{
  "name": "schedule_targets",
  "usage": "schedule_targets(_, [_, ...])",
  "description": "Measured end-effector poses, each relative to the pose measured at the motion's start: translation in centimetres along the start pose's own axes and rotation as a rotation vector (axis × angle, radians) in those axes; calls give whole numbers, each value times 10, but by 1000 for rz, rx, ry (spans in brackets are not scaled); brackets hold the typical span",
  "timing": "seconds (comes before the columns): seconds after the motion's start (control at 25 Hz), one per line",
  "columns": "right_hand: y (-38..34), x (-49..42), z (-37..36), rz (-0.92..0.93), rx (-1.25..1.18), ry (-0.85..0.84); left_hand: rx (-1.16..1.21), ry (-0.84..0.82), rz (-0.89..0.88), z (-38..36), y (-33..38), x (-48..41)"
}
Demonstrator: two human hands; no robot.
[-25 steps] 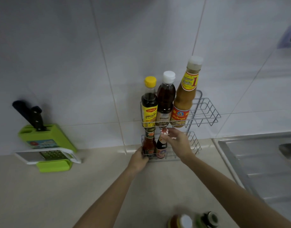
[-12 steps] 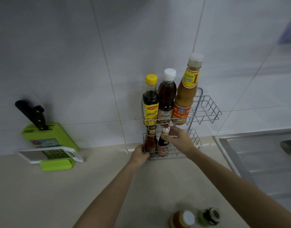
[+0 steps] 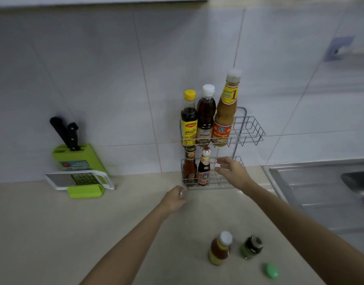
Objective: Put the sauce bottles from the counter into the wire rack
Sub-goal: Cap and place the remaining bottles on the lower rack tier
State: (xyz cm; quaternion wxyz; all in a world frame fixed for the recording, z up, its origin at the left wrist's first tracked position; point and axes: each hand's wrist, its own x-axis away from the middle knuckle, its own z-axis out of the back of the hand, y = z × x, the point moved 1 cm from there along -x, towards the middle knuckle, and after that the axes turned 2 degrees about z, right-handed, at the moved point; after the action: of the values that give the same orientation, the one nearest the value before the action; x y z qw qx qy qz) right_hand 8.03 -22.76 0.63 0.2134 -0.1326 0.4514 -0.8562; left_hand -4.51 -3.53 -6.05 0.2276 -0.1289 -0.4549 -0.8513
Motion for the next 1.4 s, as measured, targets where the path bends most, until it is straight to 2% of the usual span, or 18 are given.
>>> schedule_targets(0.16, [-5, 35, 12, 55, 144, -49, -2, -204, -58, -23, 0, 41])
schedule_targets(0.24, [-7, 56, 14, 106, 209, -147, 66, -360, -87, -37, 1, 60])
schedule_targets(0.36, [-12, 94, 19, 92, 62, -352, 103, -486, -135, -64, -3, 81])
schedule_targets(0.52, [-9, 135, 20, 147, 292, -495, 165, -332, -266, -98, -7, 97])
schedule_targets(0.6, [-10, 143, 19, 221, 381, -456, 156, -246, -332, -104, -3, 101])
schedule_targets(0.8, [-40, 144, 33, 400, 583, -370, 97, -147, -404, -83, 28, 110])
schedule_targets(1.08, [-146, 104, 109, 586, 745, -332, 150, -54, -573, -6, 137, 121])
schedule_targets(1.24, [-210, 89, 139, 590, 795, -317, 270, -39, -638, 31, 189, 143])
schedule_targets(1.4, [-231, 86, 158, 524, 824, -287, 211, -67, -650, 52, 210, 156])
